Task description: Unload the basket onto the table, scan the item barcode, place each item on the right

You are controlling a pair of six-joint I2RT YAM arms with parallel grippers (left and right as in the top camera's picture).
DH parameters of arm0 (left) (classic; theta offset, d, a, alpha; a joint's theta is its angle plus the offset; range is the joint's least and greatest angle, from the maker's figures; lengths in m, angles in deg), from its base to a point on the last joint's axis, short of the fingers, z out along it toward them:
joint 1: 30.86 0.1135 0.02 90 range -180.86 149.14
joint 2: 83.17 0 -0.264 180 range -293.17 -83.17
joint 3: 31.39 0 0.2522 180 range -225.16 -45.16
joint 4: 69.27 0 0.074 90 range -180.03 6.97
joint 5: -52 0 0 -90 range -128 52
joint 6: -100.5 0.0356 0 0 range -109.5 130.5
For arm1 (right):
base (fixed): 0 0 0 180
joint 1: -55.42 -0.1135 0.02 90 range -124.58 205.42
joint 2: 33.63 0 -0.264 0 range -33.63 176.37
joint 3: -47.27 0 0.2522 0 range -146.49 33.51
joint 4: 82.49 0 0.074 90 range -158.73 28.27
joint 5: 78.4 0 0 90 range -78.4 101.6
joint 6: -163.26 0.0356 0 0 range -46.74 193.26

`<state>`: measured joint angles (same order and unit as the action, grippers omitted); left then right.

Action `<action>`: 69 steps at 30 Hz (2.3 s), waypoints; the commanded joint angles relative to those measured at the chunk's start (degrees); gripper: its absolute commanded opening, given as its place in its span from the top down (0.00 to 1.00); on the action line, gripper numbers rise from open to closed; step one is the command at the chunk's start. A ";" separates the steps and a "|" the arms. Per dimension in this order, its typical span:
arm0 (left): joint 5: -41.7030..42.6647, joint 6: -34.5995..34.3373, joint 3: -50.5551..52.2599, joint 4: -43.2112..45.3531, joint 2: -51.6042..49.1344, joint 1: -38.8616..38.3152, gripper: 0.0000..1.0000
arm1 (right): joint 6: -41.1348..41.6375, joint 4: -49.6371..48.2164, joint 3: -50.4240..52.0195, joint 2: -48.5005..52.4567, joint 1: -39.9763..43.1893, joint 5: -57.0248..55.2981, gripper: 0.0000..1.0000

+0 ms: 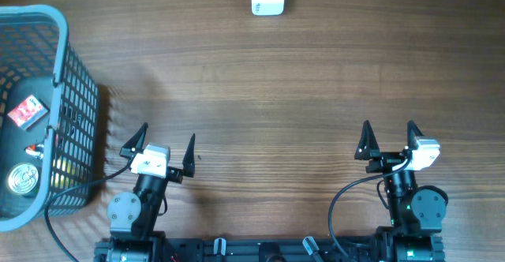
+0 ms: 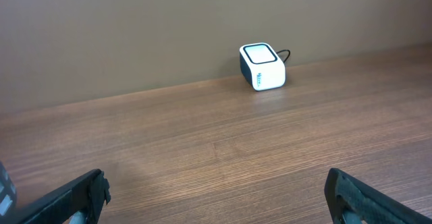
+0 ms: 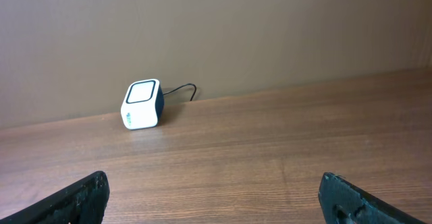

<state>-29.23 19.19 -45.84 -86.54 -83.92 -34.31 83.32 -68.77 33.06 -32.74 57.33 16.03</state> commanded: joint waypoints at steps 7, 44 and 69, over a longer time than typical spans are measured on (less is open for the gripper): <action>5.77 -9.07 -1.03 4.76 0.20 -0.31 0.00 | 0.50 -0.11 0.15 -0.31 -0.24 -0.39 0.00; -16.37 -27.10 -119.58 -51.49 -77.33 17.79 0.00 | 0.50 -0.11 0.15 -0.31 -0.24 -0.39 0.00; -20.48 -59.49 -125.59 -93.00 -97.79 37.11 0.00 | 0.50 -0.13 0.15 -0.31 -0.24 -0.39 0.00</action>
<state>-46.14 -31.30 -174.17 -179.39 -181.62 2.63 83.34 -68.77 33.15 -32.74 57.33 16.03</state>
